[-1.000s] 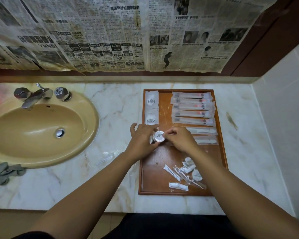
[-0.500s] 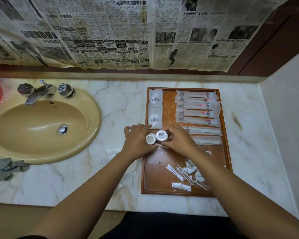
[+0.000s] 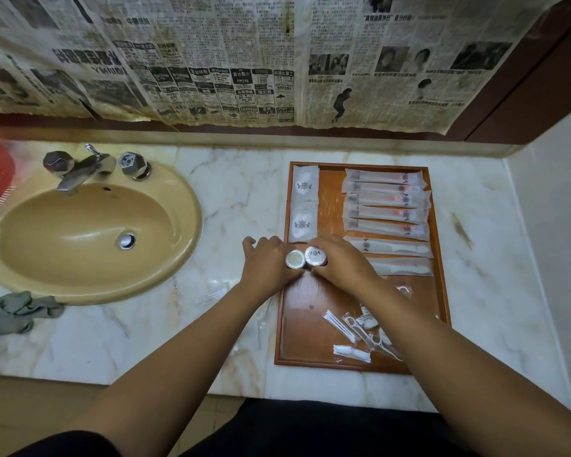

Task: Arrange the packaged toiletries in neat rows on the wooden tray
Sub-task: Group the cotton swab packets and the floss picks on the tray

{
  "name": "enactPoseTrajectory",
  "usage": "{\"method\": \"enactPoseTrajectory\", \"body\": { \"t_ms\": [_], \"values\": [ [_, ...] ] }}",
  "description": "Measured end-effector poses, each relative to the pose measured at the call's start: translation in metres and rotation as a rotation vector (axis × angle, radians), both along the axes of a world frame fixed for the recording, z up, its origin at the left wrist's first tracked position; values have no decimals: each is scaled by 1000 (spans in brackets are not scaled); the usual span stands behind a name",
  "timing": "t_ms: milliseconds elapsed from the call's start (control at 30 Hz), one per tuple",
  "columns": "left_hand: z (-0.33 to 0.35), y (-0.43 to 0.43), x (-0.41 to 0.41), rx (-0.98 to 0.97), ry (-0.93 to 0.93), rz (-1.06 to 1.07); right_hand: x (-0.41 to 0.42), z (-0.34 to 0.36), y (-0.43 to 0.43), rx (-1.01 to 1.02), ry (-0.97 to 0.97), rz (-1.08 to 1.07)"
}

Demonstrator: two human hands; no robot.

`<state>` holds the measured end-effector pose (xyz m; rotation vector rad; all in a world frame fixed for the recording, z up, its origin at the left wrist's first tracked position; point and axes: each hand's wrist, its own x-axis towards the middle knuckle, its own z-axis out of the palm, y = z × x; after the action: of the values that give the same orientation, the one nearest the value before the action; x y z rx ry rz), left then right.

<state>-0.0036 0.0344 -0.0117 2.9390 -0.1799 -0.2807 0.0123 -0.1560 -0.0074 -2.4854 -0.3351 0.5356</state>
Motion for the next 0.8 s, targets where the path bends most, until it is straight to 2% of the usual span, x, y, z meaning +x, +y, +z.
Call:
{"method": "enactPoseTrajectory", "body": {
  "t_ms": [500, 633, 800],
  "values": [
    [-1, -5, -1, -17, 42, 25, -4, 0, 3, -43, 22, -45],
    [5, -2, -8, -70, 82, 72, -15, 8, -5, -10, 11, -100],
    [22, 0, -38, -244, 39, 108, -41, 17, -25, -125, 11, -209]
  ]
}}
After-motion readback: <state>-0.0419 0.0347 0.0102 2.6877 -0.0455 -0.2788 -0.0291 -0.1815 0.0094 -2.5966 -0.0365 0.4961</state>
